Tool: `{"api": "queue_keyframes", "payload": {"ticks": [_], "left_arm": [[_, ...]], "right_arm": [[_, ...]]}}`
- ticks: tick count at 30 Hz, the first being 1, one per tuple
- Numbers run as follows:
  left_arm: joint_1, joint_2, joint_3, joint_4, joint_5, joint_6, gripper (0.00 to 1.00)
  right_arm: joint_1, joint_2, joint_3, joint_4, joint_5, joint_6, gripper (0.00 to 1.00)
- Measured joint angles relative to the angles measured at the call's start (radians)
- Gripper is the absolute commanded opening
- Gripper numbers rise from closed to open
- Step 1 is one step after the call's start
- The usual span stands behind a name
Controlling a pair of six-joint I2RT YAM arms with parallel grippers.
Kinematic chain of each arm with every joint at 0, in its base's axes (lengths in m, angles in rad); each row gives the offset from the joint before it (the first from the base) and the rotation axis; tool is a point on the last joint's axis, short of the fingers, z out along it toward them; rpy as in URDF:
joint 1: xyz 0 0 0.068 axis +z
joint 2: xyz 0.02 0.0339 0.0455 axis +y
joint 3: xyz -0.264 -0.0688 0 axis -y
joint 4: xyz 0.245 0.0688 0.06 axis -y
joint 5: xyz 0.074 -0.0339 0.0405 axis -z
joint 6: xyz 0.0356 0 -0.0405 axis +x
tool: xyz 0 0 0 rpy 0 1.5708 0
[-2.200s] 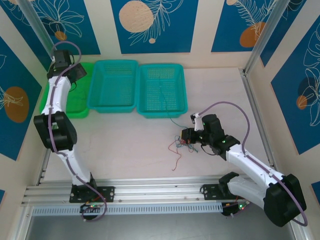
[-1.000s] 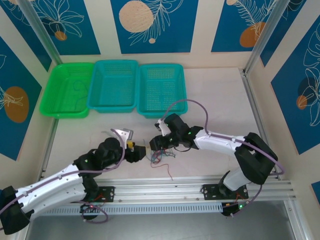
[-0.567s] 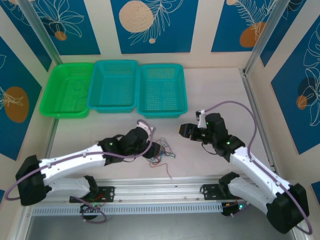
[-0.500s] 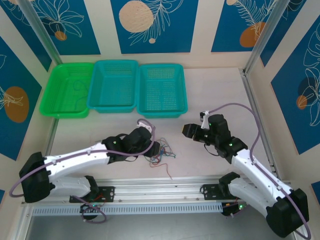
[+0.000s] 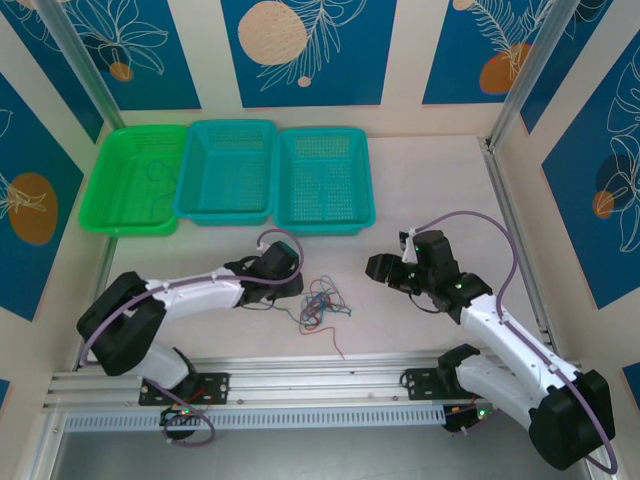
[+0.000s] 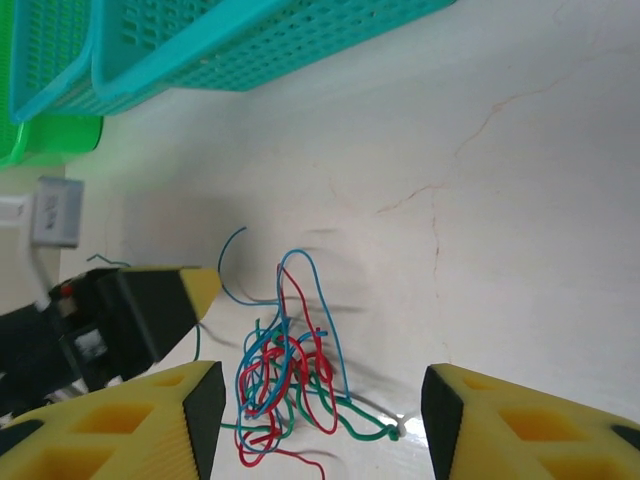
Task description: Untangle the cables
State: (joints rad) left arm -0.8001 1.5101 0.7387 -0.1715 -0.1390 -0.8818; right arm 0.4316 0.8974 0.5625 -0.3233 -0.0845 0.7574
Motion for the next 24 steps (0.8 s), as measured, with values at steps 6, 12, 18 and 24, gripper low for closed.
{"api": "queue_keyframes", "payload": {"ticks": [6, 12, 18, 24], "left_arm": [[0.011, 0.072, -0.021, 0.112, 0.019, 0.001, 0.15], [0.013, 0.066, -0.032, 0.150, 0.050, -0.002, 0.00], [0.021, -0.138, -0.040, 0.101, 0.052, 0.001, 0.00], [0.067, -0.440, -0.020, -0.024, 0.018, 0.034, 0.00]], "right_arm": [[0.098, 0.071, 0.011, 0.023, -0.025, -0.063, 0.60], [0.351, 0.296, 0.100, 0.026, 0.070, -0.105, 0.65], [0.532, 0.606, 0.291, -0.020, 0.309, -0.090, 0.62], [0.497, 0.747, 0.349, -0.108, 0.495, -0.035, 0.47]]}}
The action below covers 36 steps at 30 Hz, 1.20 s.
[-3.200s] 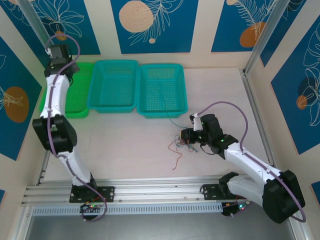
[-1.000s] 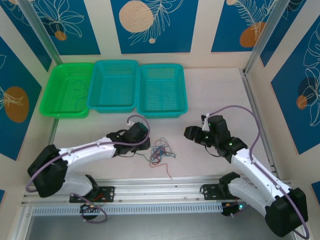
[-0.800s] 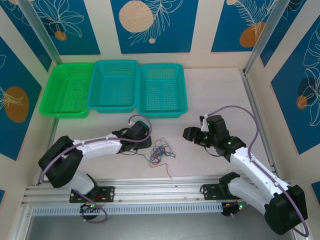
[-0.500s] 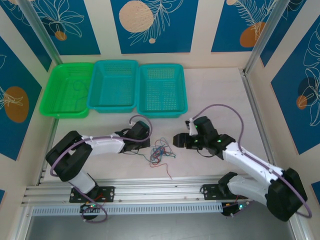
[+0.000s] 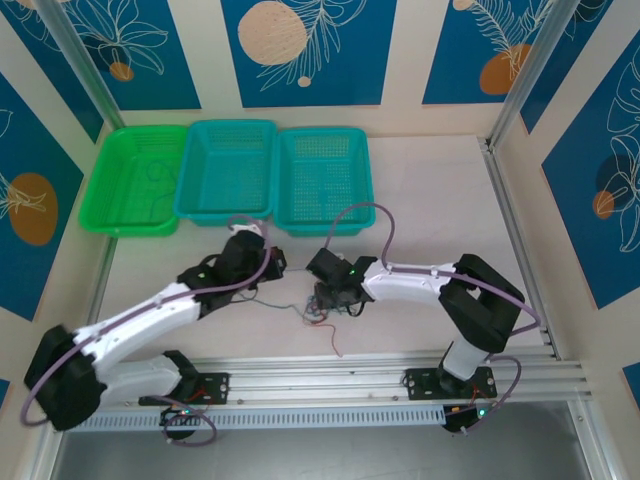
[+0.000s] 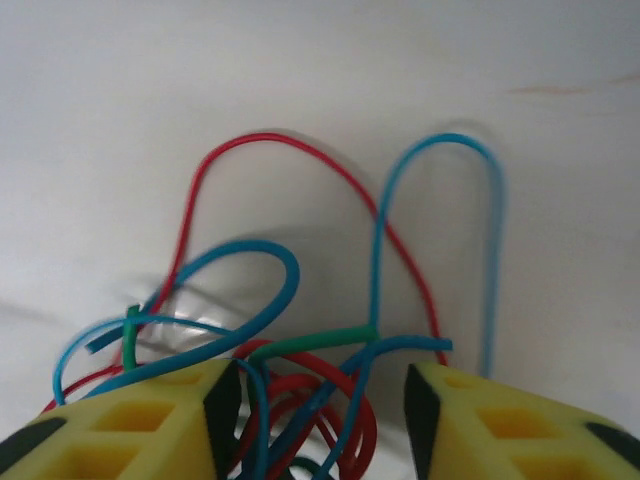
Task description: Untangle the cables
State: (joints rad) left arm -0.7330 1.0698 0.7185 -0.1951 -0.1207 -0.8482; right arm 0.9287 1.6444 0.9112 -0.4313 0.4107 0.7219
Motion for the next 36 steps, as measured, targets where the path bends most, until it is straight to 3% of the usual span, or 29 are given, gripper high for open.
{"api": "queue_keyframes", "payload": {"ticks": [7, 11, 14, 18, 20, 22, 26, 27, 33, 36], "left_arm": [[0.094, -0.234, 0.050, -0.213, -0.060, 0.055, 0.00], [0.138, -0.304, 0.049, -0.335, -0.081, 0.064, 0.00], [0.176, -0.349, 0.048, -0.401, -0.115, 0.065, 0.00], [0.200, -0.380, -0.009, -0.381, -0.086, 0.078, 0.00], [0.208, -0.382, -0.108, -0.278, -0.014, 0.093, 0.00], [0.214, -0.374, -0.237, -0.139, 0.077, 0.088, 0.00], [0.216, -0.303, -0.431, 0.024, 0.208, 0.072, 0.02], [0.216, -0.296, -0.451, 0.034, 0.221, 0.072, 0.05], [0.216, -0.323, -0.495, 0.107, 0.243, 0.102, 0.55], [0.216, -0.363, -0.475, 0.074, 0.229, 0.144, 0.64]], "right_arm": [[-0.214, -0.125, -0.133, 0.039, -0.004, 0.037, 0.56], [-0.288, -0.193, -0.198, 0.080, -0.064, 0.041, 0.56], [-0.327, -0.255, -0.241, 0.100, -0.091, 0.044, 0.46], [-0.357, -0.307, -0.291, 0.141, -0.150, 0.029, 0.14], [-0.367, -0.312, -0.304, 0.153, -0.178, 0.020, 0.05], [-0.377, -0.312, -0.313, 0.158, -0.208, 0.011, 0.00], [-0.378, -0.313, -0.313, 0.177, -0.255, -0.017, 0.00], [-0.376, -0.316, -0.313, 0.182, -0.264, -0.025, 0.00], [-0.346, -0.387, -0.313, 0.213, -0.311, -0.095, 0.00], [-0.336, -0.407, -0.309, 0.214, -0.322, -0.124, 0.00]]}}
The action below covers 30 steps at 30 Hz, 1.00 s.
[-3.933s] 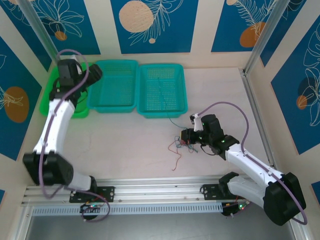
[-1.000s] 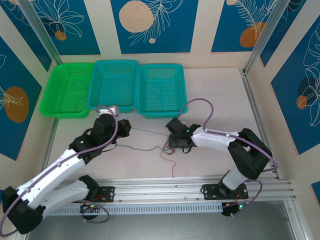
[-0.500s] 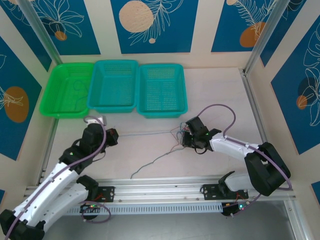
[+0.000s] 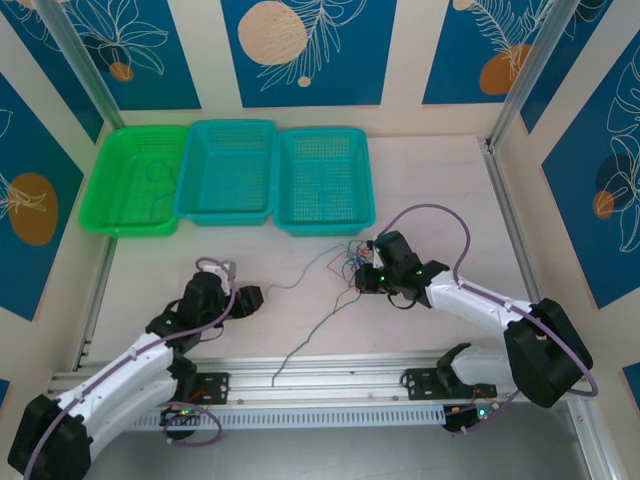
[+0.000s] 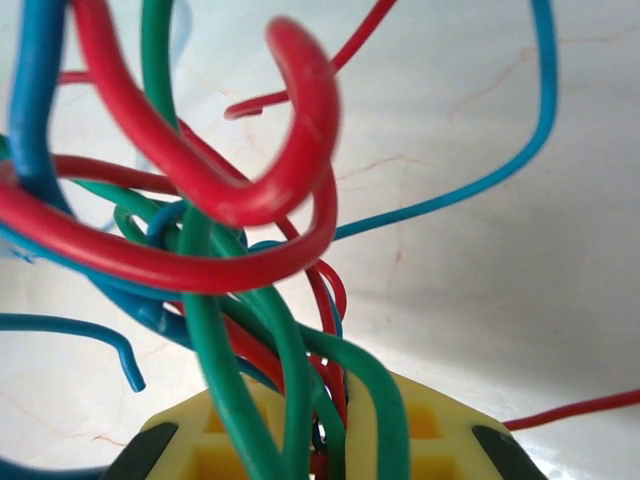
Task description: Untangle the cables
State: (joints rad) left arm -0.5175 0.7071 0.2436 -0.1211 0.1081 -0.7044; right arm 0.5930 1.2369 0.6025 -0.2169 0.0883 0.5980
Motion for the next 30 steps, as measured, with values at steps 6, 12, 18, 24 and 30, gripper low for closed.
{"api": "queue_keyframes", "payload": {"ticks": [6, 12, 18, 24, 30], "left_arm": [[0.000, -0.017, 0.164, -0.043, 0.020, 0.150, 0.63], [-0.070, 0.143, 0.270, 0.052, 0.074, 0.372, 0.63], [-0.161, 0.404, 0.246, 0.247, 0.119, 0.614, 0.68], [-0.173, 0.644, 0.232, 0.476, 0.198, 0.697, 0.68], [-0.173, 0.810, 0.254, 0.683, 0.290, 0.658, 0.68]], "right_arm": [[0.013, -0.001, 0.026, -0.014, -0.026, -0.055, 0.00], [0.023, -0.011, 0.054, -0.023, -0.077, -0.116, 0.00], [0.023, -0.076, 0.054, -0.030, -0.140, -0.164, 0.00], [0.023, -0.120, 0.054, -0.030, -0.176, -0.181, 0.00], [0.030, -0.121, 0.054, -0.030, -0.192, -0.181, 0.00]]}}
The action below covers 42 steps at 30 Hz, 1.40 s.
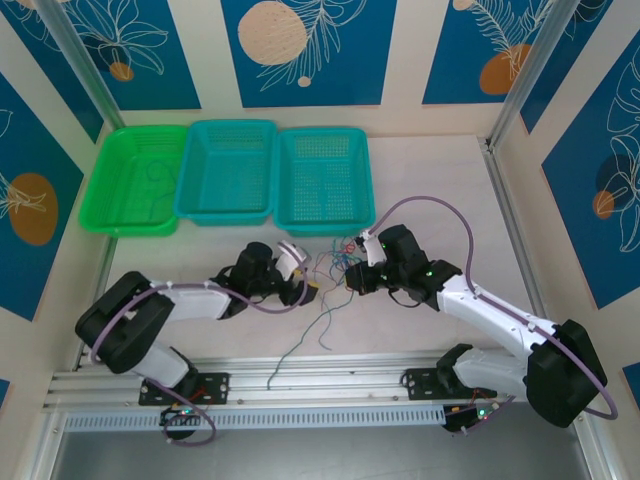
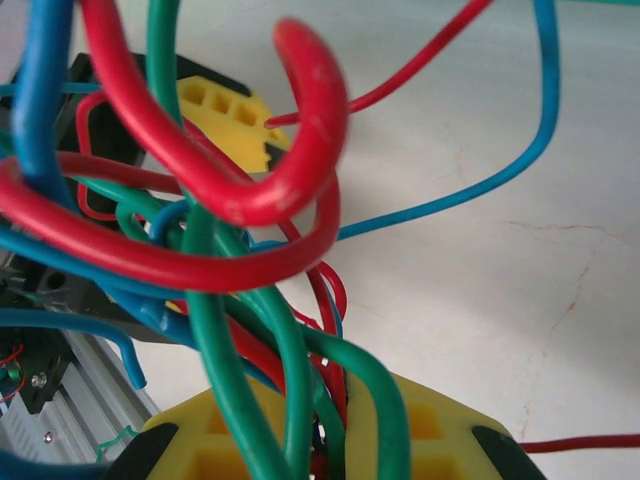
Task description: Untangle the cables
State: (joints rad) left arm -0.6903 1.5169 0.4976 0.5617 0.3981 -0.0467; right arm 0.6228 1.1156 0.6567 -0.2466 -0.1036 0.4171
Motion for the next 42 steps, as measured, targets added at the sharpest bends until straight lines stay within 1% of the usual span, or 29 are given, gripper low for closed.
{"api": "queue_keyframes", "payload": {"ticks": [2, 5, 6, 7, 8, 9, 12, 15, 18, 19, 20, 23, 27, 28, 30, 31, 32, 34, 37, 42], "left_arm": [[0.000, 0.032, 0.008, 0.057, 0.006, -0.022, 0.66], [0.000, 0.067, 0.023, 0.122, 0.023, -0.055, 0.51], [0.000, 0.077, 0.028, 0.138, 0.025, -0.068, 0.37], [0.000, 0.086, 0.035, 0.148, 0.025, -0.075, 0.18], [0.000, 0.094, 0.043, 0.151, 0.026, -0.076, 0.04], [0.000, 0.102, 0.052, 0.149, 0.020, -0.079, 0.00], [0.000, 0.106, 0.063, 0.149, -0.011, -0.086, 0.00], [0.000, 0.085, 0.058, 0.122, -0.073, -0.102, 0.00], [0.000, 0.003, 0.034, 0.060, -0.159, -0.117, 0.00], [0.000, -0.042, 0.026, 0.033, -0.189, -0.126, 0.00], [-0.005, -0.078, 0.023, 0.014, -0.207, -0.131, 0.00], [-0.039, -0.241, 0.010, -0.076, -0.269, -0.165, 0.00], [-0.032, -0.437, -0.021, -0.251, -0.320, -0.240, 0.00], [-0.013, -0.483, -0.027, -0.303, -0.342, -0.259, 0.00], [0.021, -0.545, -0.028, -0.367, -0.331, -0.282, 0.00], [0.021, -0.569, -0.028, -0.397, -0.323, -0.290, 0.00], [0.022, -0.586, -0.028, -0.431, -0.338, -0.296, 0.00], [0.070, -0.613, -0.028, -0.509, -0.367, -0.313, 0.00], [0.100, -0.617, -0.025, -0.589, -0.406, -0.340, 0.00], [0.104, -0.616, 0.008, -0.659, -0.410, -0.370, 0.00]], "right_arm": [[0.000, 0.000, 0.000, 0.000, -0.004, 0.000, 0.00], [0.000, 0.000, 0.000, 0.000, -0.006, 0.000, 0.00], [0.000, 0.000, 0.000, 0.000, -0.008, 0.000, 0.00], [0.000, 0.000, 0.000, 0.000, -0.010, 0.000, 0.00], [0.000, -0.001, 0.000, 0.000, -0.010, 0.000, 0.00], [0.000, -0.002, 0.000, 0.000, -0.010, 0.000, 0.00], [0.000, -0.015, 0.000, 0.000, 0.011, 0.011, 0.00], [-0.007, -0.029, -0.007, -0.004, 0.102, 0.061, 0.00], [-0.061, -0.034, -0.032, -0.028, 0.215, 0.149, 0.00], [-0.091, -0.035, -0.048, -0.037, 0.238, 0.178, 0.00], [-0.113, -0.036, -0.063, -0.039, 0.240, 0.199, 0.02], [-0.179, -0.070, -0.121, -0.024, 0.204, 0.265, 0.11], [-0.280, -0.148, -0.153, 0.022, 0.087, 0.349, 0.11], [-0.318, -0.164, -0.163, 0.020, 0.086, 0.376, 0.12], [-0.381, -0.183, -0.193, 0.017, 0.039, 0.396, 0.12], [-0.394, -0.192, -0.209, 0.014, 0.015, 0.408, 0.11], [-0.407, -0.198, -0.218, 0.003, 0.022, 0.431, 0.11], [-0.492, -0.211, -0.242, -0.023, 0.030, 0.473, 0.11], [-0.554, -0.218, -0.250, -0.080, 0.059, 0.506, 0.12], [-0.619, -0.254, -0.250, -0.141, 0.046, 0.515, 0.12]]}}
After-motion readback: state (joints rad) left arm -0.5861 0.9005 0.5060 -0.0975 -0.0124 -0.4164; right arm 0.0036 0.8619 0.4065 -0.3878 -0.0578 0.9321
